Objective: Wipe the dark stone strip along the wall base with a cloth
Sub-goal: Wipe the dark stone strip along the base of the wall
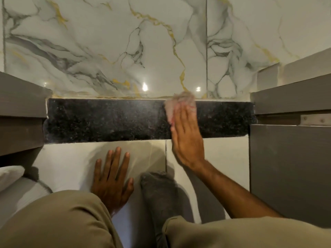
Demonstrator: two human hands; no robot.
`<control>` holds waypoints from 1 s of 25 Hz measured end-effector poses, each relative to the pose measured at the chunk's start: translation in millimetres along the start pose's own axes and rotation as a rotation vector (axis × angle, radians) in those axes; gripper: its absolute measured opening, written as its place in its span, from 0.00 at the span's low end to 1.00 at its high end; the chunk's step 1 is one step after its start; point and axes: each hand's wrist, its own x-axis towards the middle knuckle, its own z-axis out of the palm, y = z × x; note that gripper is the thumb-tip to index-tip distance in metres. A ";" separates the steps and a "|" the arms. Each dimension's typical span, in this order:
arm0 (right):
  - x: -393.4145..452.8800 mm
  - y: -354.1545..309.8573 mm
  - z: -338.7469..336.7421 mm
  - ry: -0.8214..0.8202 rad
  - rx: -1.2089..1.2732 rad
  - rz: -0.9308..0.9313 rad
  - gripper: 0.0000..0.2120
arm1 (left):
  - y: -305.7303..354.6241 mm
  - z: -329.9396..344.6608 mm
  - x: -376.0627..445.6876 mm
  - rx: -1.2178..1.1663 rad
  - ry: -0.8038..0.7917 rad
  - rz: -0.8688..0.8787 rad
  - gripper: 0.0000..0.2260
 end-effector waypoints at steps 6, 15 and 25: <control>-37.2 58.6 -30.3 -0.038 -0.011 0.174 0.30 | -3.8 2.3 2.5 0.011 -0.021 -0.006 0.37; -67.4 45.0 -27.4 -0.163 -0.083 -0.107 0.29 | -5.8 2.7 2.3 0.002 -0.052 -0.015 0.37; -49.0 17.7 -10.9 -0.161 -0.060 -0.070 0.31 | -6.4 0.2 1.9 -0.006 -0.060 0.023 0.40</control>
